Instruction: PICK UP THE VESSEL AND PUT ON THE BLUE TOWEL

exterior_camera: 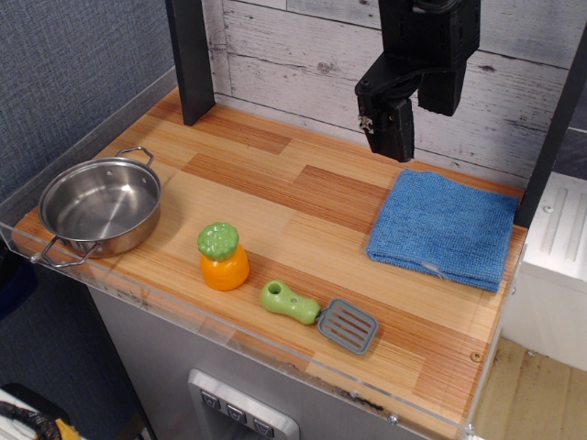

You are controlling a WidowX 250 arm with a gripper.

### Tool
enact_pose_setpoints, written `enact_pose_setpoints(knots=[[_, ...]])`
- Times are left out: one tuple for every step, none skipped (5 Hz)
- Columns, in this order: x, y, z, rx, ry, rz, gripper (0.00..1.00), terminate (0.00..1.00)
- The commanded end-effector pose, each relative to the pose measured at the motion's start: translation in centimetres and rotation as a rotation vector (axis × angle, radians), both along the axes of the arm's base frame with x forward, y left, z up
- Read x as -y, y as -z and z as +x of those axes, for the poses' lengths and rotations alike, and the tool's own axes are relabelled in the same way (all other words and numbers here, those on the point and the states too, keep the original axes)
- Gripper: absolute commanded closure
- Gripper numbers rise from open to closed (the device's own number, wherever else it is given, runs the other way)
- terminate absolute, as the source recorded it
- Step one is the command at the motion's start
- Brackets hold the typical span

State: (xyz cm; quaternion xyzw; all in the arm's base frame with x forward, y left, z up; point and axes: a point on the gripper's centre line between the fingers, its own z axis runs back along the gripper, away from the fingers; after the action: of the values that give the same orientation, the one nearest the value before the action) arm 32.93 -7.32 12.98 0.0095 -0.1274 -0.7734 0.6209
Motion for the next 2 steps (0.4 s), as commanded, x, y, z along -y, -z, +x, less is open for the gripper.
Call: enact_pose_setpoints(knots=[[0.0, 0.0, 0.0, 0.0, 0.0, 0.0, 0.0, 0.0], [-1.7, 0.0, -0.9, 0.024, 0.199, 0.131, 0.0, 0.0]])
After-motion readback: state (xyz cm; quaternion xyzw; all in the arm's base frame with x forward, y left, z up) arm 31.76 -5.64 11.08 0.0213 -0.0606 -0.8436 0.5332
